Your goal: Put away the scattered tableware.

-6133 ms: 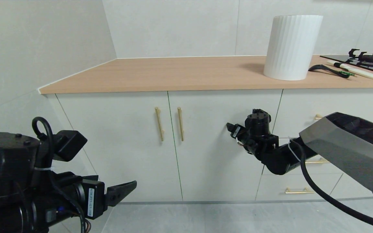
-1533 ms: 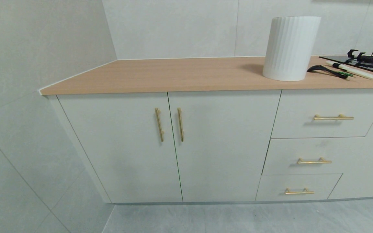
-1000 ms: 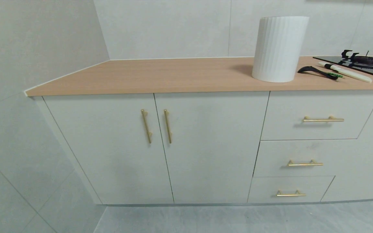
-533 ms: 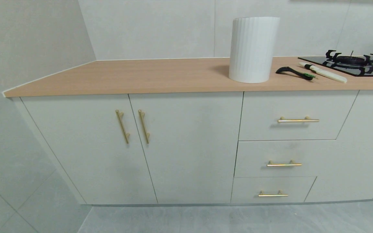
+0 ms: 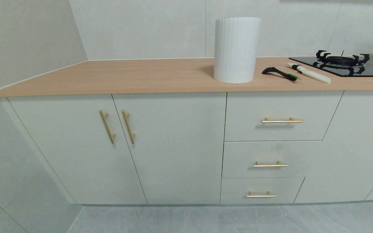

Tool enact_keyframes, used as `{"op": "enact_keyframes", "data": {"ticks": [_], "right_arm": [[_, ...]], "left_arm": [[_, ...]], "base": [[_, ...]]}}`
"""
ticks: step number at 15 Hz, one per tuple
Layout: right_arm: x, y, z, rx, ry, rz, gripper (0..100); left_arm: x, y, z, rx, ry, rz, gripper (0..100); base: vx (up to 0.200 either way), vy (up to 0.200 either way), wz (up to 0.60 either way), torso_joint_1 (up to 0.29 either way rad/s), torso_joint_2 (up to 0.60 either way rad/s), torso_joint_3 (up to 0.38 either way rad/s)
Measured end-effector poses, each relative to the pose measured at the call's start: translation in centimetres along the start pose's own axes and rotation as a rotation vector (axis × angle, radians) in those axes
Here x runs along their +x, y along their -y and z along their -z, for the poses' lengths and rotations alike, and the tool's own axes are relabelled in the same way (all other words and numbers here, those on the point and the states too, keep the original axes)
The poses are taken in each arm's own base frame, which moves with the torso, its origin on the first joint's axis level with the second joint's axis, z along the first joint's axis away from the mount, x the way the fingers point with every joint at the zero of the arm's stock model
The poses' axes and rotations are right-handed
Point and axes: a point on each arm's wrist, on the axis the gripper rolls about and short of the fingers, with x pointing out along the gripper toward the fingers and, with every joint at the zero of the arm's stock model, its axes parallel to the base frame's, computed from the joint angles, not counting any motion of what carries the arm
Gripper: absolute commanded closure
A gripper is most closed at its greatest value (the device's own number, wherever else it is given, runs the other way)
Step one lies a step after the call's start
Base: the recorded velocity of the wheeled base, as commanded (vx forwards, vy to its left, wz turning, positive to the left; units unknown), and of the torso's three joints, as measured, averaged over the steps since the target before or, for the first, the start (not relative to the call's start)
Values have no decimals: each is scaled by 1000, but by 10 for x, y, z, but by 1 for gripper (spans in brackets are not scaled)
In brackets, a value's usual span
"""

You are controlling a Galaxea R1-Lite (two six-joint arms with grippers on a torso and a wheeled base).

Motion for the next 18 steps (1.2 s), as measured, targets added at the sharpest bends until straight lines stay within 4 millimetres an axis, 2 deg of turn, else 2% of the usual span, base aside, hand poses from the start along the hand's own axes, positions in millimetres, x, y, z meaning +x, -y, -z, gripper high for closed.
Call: {"op": "enact_keyframes", "data": {"ticks": [5,8,18], "right_arm": [[0,0,0,0,0,-1,0],[0,0,0,0,0,0,0],[0,0,0,0,0,-3,0]], "left_arm": [[0,0,0,0,0,0,0],[0,0,0,2,0,0,0],[0,0,0,-3,0,0,0]], "base": [[0,0,0,0,0,0],[200,0,0,-4,-1,4],[0,0,0,0,0,0]]}}
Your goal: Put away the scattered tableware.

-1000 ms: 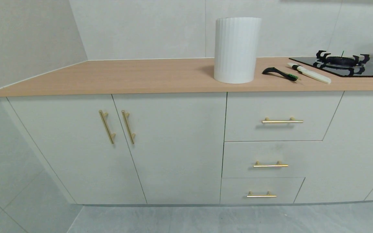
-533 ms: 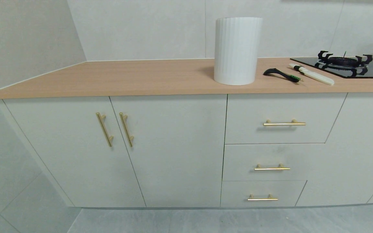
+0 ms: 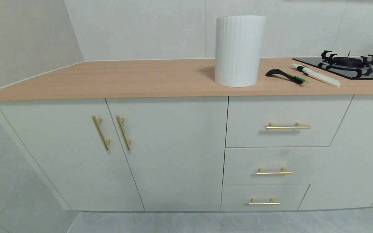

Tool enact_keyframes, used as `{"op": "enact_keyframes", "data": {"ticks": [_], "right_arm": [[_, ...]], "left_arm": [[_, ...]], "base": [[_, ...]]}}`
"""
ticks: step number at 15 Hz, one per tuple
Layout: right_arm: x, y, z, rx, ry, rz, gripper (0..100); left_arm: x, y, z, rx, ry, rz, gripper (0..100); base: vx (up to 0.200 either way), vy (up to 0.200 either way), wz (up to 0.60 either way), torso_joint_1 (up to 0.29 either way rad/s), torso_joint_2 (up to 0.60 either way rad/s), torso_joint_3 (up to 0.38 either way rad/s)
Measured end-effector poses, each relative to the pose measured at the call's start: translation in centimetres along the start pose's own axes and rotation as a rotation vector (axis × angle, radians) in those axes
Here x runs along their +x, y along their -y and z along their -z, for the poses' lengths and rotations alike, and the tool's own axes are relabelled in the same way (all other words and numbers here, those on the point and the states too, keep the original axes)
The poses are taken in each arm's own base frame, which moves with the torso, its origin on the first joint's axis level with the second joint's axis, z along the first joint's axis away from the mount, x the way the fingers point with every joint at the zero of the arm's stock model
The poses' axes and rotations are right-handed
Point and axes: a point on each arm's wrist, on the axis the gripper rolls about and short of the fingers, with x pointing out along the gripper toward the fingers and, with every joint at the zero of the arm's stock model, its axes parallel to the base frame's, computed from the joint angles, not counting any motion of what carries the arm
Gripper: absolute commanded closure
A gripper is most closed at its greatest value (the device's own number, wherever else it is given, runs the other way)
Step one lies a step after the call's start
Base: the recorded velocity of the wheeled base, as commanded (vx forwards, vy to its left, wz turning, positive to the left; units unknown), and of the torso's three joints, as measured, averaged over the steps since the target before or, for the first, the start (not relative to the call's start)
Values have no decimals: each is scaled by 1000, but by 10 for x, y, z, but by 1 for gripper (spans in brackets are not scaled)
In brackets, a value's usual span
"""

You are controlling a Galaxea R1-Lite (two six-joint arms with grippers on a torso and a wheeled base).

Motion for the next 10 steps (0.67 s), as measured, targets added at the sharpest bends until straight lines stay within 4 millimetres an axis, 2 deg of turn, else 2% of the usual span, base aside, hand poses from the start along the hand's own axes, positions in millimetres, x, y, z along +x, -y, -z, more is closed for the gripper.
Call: {"op": "enact_keyframes", "data": {"ticks": [6,10], "right_arm": [[-1,0,-2,-1,6,-2,0],[-6,-2,-31,48,61,-84,0]], "left_arm": [[0,0,0,0,0,0,0],[0,0,0,0,0,0,0]], "base": [[0,0,0,0,0,0],[0,0,0,0,0,0]]}}
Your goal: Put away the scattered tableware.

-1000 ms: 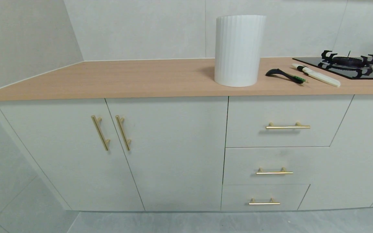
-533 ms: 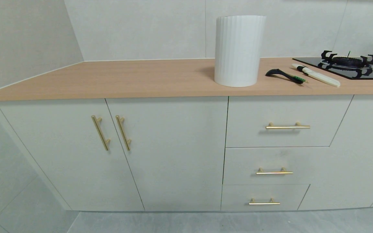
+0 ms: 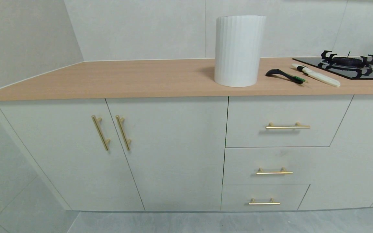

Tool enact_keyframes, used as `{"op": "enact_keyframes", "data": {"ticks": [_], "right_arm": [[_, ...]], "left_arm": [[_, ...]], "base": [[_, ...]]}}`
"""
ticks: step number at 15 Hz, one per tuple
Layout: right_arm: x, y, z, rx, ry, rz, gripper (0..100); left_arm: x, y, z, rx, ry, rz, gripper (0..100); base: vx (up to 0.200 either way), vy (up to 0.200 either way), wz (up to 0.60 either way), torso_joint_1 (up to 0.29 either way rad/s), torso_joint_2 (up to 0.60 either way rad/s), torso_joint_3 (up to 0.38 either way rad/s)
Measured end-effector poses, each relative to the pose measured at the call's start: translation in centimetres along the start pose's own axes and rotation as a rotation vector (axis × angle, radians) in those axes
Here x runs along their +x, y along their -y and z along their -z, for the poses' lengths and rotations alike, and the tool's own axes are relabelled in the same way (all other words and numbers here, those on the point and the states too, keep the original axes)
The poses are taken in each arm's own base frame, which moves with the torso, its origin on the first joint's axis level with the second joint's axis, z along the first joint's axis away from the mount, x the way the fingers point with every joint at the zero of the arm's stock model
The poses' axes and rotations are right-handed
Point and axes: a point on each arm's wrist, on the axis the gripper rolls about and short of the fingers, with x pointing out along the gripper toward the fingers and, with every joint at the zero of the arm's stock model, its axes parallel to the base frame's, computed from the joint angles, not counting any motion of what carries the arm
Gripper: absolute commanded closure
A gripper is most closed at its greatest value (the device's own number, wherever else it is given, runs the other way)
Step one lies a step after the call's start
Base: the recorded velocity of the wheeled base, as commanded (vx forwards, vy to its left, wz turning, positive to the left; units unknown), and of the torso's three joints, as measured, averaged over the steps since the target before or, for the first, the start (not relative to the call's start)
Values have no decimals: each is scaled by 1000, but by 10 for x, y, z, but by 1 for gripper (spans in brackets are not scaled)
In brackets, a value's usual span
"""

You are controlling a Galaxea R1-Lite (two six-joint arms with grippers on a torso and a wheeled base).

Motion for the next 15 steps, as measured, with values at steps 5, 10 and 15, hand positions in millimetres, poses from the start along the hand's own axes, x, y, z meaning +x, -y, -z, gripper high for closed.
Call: {"op": "enact_keyframes", "data": {"ticks": [5,10,15], "right_arm": [[23,-3,-22,20,-168,-127,0],[85,-7,-47,11,-425,-160,0],[181,-11,-44,-13,-540,-116,0]], "left_arm": [[0,0,0,0,0,0,0],[0,0,0,0,1,0,0],[0,0,0,0,0,0,0]], "base": [[0,0,0,0,0,0],[0,0,0,0,0,0],[0,0,0,0,0,0]]}}
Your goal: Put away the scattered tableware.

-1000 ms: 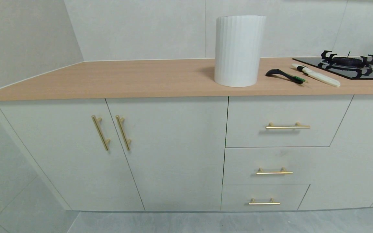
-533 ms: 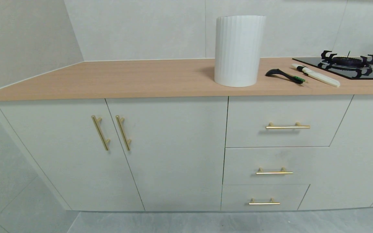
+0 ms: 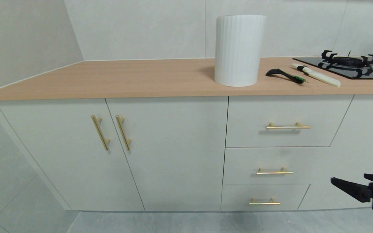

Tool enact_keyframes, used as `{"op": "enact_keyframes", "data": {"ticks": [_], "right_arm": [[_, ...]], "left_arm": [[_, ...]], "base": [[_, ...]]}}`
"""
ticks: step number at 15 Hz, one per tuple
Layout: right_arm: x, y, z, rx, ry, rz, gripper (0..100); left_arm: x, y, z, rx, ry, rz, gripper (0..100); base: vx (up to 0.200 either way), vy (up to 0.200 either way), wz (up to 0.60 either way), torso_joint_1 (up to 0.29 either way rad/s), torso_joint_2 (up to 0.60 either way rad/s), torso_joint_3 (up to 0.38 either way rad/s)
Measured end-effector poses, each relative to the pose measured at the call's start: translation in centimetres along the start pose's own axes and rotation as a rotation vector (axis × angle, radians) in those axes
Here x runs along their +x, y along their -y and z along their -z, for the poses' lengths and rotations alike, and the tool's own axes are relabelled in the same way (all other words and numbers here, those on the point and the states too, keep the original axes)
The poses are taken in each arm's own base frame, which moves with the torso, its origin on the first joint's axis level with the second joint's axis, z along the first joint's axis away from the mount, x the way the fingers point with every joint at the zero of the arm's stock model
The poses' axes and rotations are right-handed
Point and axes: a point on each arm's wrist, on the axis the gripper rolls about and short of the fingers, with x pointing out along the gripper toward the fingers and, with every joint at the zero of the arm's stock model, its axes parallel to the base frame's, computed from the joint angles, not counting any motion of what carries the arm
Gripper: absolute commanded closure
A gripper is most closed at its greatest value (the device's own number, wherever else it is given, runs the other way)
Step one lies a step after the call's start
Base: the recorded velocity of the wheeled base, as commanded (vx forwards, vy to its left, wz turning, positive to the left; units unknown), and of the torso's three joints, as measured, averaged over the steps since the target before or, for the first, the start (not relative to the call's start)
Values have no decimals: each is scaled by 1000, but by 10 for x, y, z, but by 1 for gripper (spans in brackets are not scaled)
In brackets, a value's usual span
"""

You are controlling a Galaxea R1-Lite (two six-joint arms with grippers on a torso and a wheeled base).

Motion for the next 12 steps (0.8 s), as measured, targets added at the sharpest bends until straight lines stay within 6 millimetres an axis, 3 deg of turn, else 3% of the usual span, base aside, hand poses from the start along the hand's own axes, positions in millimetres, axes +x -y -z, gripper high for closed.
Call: {"op": "enact_keyframes", "data": {"ticks": [7,12], "right_arm": [[104,3,-7,-19,-128,15,0],[161,3,16,-40,-168,28,0]], "left_arm": [[0,0,0,0,0,0,0],[0,0,0,0,0,0,0]], "base": [[0,0,0,0,0,0],[0,0,0,0,0,0]]}}
